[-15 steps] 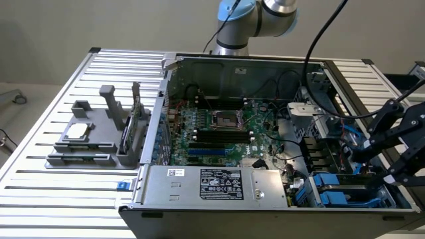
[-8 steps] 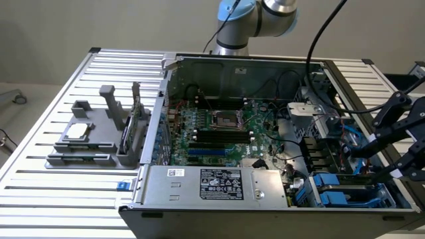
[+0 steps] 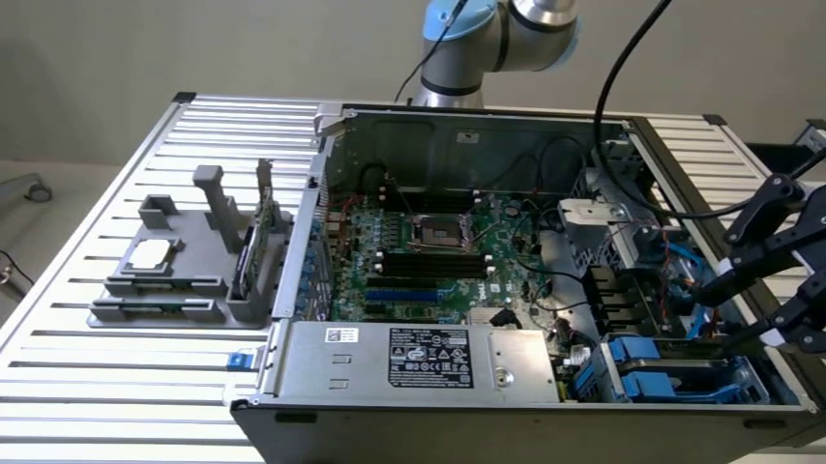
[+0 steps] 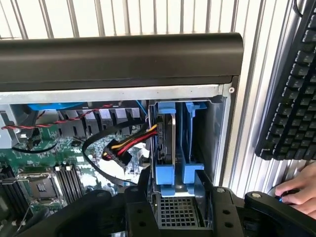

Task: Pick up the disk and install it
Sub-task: 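Insert the first disk wire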

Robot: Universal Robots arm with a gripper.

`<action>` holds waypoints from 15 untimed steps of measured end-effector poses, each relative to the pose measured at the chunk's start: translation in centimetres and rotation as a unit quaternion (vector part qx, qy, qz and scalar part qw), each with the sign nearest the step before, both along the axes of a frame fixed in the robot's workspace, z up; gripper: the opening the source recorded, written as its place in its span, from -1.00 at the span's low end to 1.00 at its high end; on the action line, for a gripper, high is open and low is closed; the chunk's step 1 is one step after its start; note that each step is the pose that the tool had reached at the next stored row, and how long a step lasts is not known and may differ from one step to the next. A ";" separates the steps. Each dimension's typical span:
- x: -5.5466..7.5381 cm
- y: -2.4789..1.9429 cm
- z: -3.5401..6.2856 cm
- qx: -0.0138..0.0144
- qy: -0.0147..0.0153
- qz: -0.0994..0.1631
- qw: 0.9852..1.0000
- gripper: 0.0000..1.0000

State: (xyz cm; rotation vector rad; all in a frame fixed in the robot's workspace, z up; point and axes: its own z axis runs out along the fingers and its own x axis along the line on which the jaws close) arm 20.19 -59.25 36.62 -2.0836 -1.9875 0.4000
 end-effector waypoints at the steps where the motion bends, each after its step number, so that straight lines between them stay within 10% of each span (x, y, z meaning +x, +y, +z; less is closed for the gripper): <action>1: -0.3 -0.14 0.00 0.000 0.000 0.000 1.000 -0.03; 6: -3.3 -1.11 0.12 0.000 0.000 0.000 1.000 -0.03; 15: -6.0 -1.09 0.17 0.001 0.000 0.000 1.000 -0.03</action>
